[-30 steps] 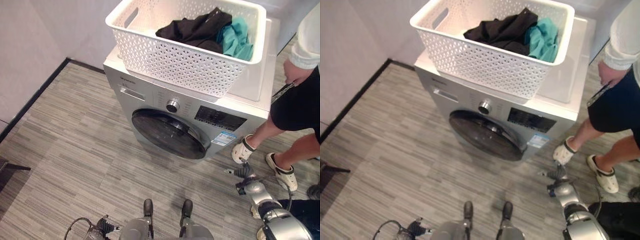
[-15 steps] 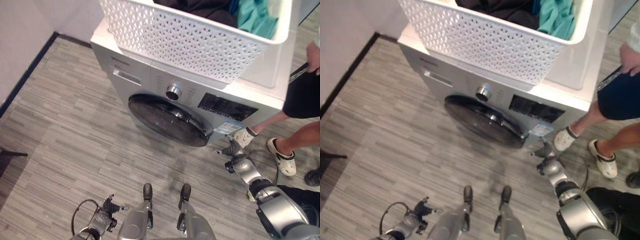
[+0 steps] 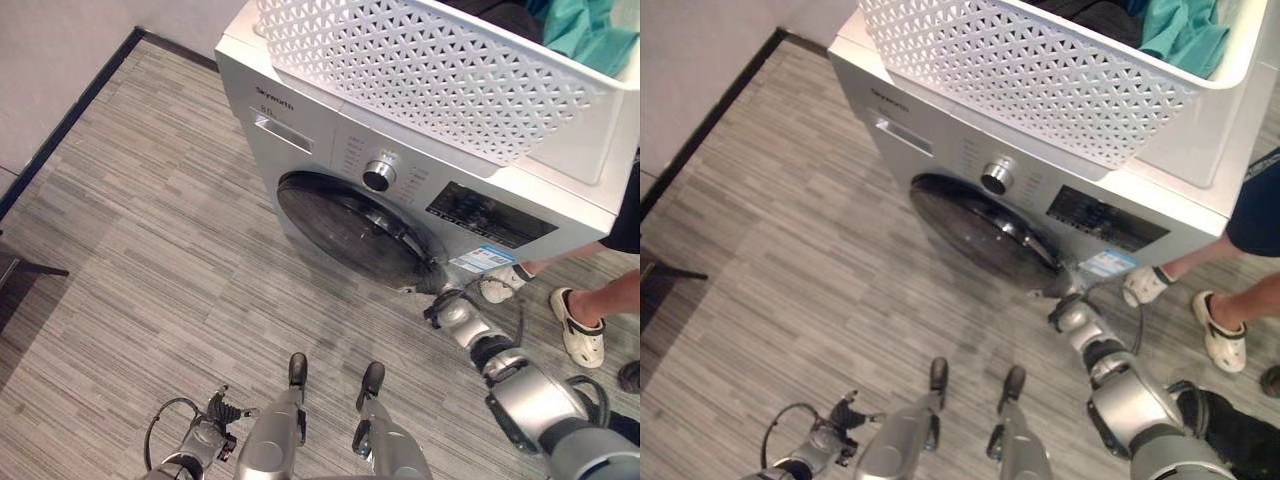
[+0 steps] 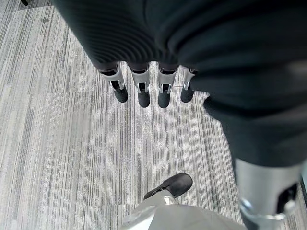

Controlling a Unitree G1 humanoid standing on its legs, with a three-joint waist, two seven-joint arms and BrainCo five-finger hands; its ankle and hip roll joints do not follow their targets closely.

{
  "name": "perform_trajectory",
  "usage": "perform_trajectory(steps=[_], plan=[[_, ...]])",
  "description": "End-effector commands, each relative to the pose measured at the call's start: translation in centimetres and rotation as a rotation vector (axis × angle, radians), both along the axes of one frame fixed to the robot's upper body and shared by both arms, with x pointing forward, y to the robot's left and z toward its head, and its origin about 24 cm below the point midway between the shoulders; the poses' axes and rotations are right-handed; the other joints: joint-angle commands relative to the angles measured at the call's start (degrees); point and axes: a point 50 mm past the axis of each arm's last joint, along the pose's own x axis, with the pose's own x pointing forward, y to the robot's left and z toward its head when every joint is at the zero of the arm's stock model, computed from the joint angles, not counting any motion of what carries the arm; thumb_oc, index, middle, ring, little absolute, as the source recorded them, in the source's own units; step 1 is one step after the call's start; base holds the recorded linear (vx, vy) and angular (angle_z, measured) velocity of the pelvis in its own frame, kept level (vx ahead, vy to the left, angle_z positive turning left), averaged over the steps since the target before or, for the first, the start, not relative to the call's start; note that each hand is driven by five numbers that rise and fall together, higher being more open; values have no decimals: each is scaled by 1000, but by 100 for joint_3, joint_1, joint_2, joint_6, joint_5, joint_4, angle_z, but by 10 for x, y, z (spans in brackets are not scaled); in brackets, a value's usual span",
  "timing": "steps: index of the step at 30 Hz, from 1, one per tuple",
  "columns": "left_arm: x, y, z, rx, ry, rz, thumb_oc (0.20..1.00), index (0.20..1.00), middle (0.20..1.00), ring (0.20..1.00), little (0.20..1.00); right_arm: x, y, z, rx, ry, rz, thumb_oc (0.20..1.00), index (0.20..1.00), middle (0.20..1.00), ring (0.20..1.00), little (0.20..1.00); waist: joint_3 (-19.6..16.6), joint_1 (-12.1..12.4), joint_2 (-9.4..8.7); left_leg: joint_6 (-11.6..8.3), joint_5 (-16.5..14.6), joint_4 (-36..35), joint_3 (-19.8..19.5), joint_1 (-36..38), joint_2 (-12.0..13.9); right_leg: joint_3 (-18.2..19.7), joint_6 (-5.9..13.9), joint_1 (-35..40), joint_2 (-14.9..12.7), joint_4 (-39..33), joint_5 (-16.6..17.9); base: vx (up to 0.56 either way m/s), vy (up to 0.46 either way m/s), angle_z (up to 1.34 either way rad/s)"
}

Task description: Grab the laundry basket,head to the washer,open it,put in the laundry and shut it.

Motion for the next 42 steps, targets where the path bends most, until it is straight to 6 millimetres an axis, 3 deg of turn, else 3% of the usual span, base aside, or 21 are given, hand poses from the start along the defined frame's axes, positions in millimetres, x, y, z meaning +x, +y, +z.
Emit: perform_trajectory(steps=[1, 2, 4, 9, 15, 16, 19, 22, 27, 29, 32, 33, 34, 37, 39, 40, 42], plan=[[-11, 13, -2, 54, 51, -12, 1000, 1000, 1000, 1000, 1000, -25, 74, -29, 97, 165, 302, 1000, 1000, 1000, 1000, 1000, -248, 212, -134, -244, 336, -291, -732, -215, -33, 8, 419, 145, -316, 37, -80, 48, -83, 4], [-11, 15, -2, 53, 51, -6, 1000, 1000, 1000, 1000, 1000, -32, 92, -31, 124, 179, 373, 1000, 1000, 1000, 1000, 1000, -242, 252, -148, -254, 325, -291, -760, -148, -20, -37, 404, 228, -297, 60, -135, 32, -76, 12], [-12, 17, -1, 55, 51, 0, 1000, 1000, 1000, 1000, 1000, -35, 98, -33, 137, 185, 400, 1000, 1000, 1000, 1000, 1000, -264, 258, -160, -256, 336, -291, -785, -147, -19, -70, 396, 252, -296, 67, -151, 12, -41, 20], [-16, 36, 6, 54, -13, 66, 1000, 1000, 1000, 1000, 1000, -74, 163, -34, 251, 239, 695, 1000, 1000, 1000, 1000, 1000, -310, 549, -272, -322, 333, -291, -1058, 105, 27, -388, 302, 657, -193, 182, -456, 10, -105, 22], [11, 46, 33, 46, -236, 66, 1000, 1000, 1000, 1000, 1000, -78, 157, -39, 261, 234, 662, 1000, 1000, 1000, 1000, 1000, -330, 716, -244, -349, 418, -291, -1247, 54, -2, -612, 302, 772, -176, 134, -479, -19, -61, 30], [29, 50, 59, 51, -386, 25, 1000, 1000, 1000, 1000, 1000, -79, 149, -42, 263, 233, 627, 1000, 1000, 1000, 1000, 1000, -297, 818, -205, -386, 442, -291, -1328, 47, -6, -709, 304, 822, -175, 116, -510, -31, -59, 28], [53, 62, 106, 104, -603, -36, 1000, 1000, 1000, 1000, 1000, -78, 134, -45, 273, 224, 565, 1000, 1000, 1000, 1000, 1000, -294, 892, -162, -464, 499, -291, -1441, -38, -8, -855, 309, 861, -155, 91, -544, -27, -55, 22], [68, 60, 124, 23, -692, -27, 1000, 1000, 1000, 1000, 1000, -82, 118, -56, 277, 259, 492, 1000, 1000, 1000, 1000, 1000, -354, 793, -152, -450, 464, -291, -1451, -47, -2, -854, 323, 869, -153, 65, -525, 0, 12, 38], [90, 36, 126, -152, -684, -51, 1000, 1000, 1000, 1000, 1000, -93, 82, -71, 298, 301, 345, 1000, 1000, 1000, 1000, 1000, -398, 432, -175, -322, 372, -291, -1222, 19, 4, -560, 356, 730, -155, 118, -462, -7, 86, -11], [97, 29, 125, -146, -672, -77, 1000, 1000, 1000, 1000, 1000, -95, 74, -73, 301, 304, 309, 1000, 1000, 1000, 1000, 1000, -393, 329, -190, -297, 347, -291, -1143, 27, 9, -483, 365, 672, -160, 147, -448, -18, 85, -53], [115, 15, 107, -84, -557, -97, 1000, 1000, 1000, 1000, 1000, -106, 36, -82, 267, 319, 186, 1000, 1000, 1000, 1000, 1000, -332, -135, -321, -233, 226, -291, -742, 81, 27, -71, 402, 444, -149, 171, -342, -31, 146, -50], [115, 14, 107, -85, -558, -98, 1000, 1000, 1000, 1000, 1000, -106, 35, -81, 266, 318, 185, 1000, 1000, 1000, 1000, 1000, -340, -131, -321, -231, 240, -291, -740, 59, 24, -69, 403, 423, -152, 169, -328, -21, 110, -71], [118, 21, 97, -31, -486, -41, 1000, 1000, 1000, 1000, 1000, -113, 17, -86, 263, 326, 112, 1000, 1000, 1000, 1000, 1000, -318, -358, -395, -218, 213, -291, -578, 39, 32, 76, 415, 311, -141, 159, -260, -15, 101, -104], [131, 41, 107, 128, -425, -29, 1000, 1000, 1000, 1000, 1000, -122, -15, -88, 234, 320, 1, 1000, 1000, 1000, 1000, 1000, -243, -692, -527, -212, 180, -291, -347, -58, 61, 289, 453, 86, -135, 147, -132, -42, 96, -61], [143, 61, 126, 264, -416, -58, 1000, 1000, 1000, 1000, 1000, -130, -37, -89, 199, 322, -63, 1000, 1000, 1000, 1000, 1000, -180, -896, -637, -219, 167, -291, -224, -137, 83, 384, 495, -47, -137, 122, -28, -37, 63, -48], [148, 83, 143, 378, -392, -55, 1000, 1000, 1000, 1000, 1000, -135, -53, -91, 180, 328, -129, 1000, 1000, 1000, 1000, 1000, -114, -1059, -726, -226, 162, -291, -120, -199, 110, 503, 536, -174, -120, 106, 81, -34, 66, -51], [151, 106, 165, 514, -373, -71, 1000, 1000, 1000, 1000, 1000, -139, -64, -92, 168, 331, -182, 1000, 1000, 1000, 1000, 1000, -70, -1202, -822, -228, 162, -291, 7, -257, 156, 602, 594, -298, -109, 86, 189, -24, 68, -36]])
